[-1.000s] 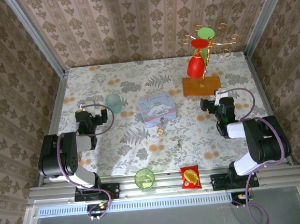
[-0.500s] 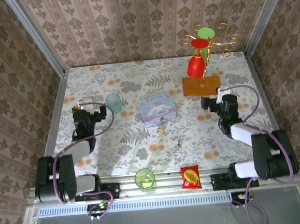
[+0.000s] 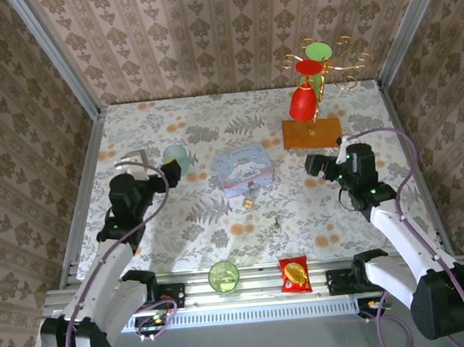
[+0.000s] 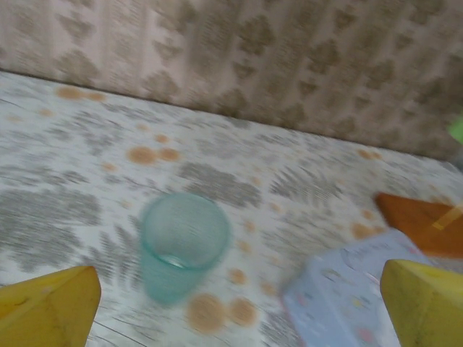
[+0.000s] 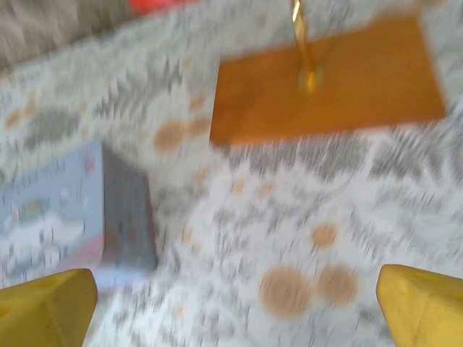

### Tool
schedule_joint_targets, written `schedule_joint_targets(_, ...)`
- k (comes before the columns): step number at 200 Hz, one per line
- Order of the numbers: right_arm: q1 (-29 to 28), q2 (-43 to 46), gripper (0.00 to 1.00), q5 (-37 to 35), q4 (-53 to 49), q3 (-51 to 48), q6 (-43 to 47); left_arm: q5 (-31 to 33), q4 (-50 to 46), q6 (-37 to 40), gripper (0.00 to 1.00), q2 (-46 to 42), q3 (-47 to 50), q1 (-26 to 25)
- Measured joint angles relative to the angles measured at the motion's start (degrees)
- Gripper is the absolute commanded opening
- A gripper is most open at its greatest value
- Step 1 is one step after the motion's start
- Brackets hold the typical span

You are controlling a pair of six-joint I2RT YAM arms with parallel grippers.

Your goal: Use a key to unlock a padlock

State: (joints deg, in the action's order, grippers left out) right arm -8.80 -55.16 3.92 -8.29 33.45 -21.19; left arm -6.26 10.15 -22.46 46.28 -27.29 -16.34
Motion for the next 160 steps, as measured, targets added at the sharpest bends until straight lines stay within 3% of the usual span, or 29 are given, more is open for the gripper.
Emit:
schedule_joint_targets(26,-11.13,-0.94,0.94,-1.92,-6.27,-0.04,-3.13,0.11,-4.87,-2.23,1.0,-0.04,-0.07,-10.56)
schedule_joint_targets(44,-18.86,-2.4,0.84,-4.5,-7.41,-0.55,-6.14,1.44,-7.1,-3.74,1.0,0.96,-0.07,-18.78)
schedule_joint_targets(64,-26.01,-5.97,0.78,-8.24,-7.8,-1.9,-10.25,3.56,-7.37,-5.97,1.0,2.12,0.13,-24.98)
schedule_joint_targets(88,-33.31,-10.23,0.74,-12.61,-8.66,-3.3,-14.99,5.03,-5.6,-8.94,1.0,4.04,1.44,-29.94)
schedule_joint_targets(112,-39.06,-13.49,0.62,-15.26,-8.13,-3.69,-18.97,5.95,-3.82,-11.34,1.0,7.15,2.34,-34.07)
schedule_joint_targets(160,-43.67,-21.31,0.48,-18.82,-5.11,-3.17,-22.51,6.82,1.36,-14.47,1.0,12.52,4.09,-37.66)
